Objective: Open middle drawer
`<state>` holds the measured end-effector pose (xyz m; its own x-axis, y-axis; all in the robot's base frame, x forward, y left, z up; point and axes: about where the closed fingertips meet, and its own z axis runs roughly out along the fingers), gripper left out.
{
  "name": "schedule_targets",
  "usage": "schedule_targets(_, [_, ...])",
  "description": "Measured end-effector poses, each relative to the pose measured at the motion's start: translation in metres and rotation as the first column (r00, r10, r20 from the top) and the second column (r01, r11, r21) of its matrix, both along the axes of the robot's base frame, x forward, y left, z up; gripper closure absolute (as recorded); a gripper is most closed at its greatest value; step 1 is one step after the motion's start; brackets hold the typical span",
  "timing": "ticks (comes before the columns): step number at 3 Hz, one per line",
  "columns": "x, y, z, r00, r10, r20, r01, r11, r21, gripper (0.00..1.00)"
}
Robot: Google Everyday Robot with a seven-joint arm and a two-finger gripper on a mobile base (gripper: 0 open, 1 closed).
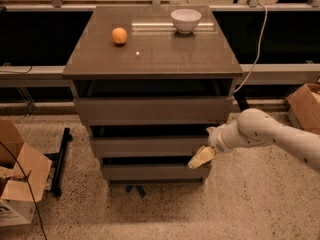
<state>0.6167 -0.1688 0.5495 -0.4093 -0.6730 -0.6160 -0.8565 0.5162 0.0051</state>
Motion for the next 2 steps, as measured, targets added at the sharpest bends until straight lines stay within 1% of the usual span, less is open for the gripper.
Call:
schedule_targets(1, [0.013, -0.005, -0.028, 0.9997, -0.017, -0.018, 0.018, 0.999, 0.028, 0.0])
schedule_targets(2, [0.039, -0.002, -0.047, 0.9999, -0.003, -0.01, 0.003, 0.998, 0.057, 0.0])
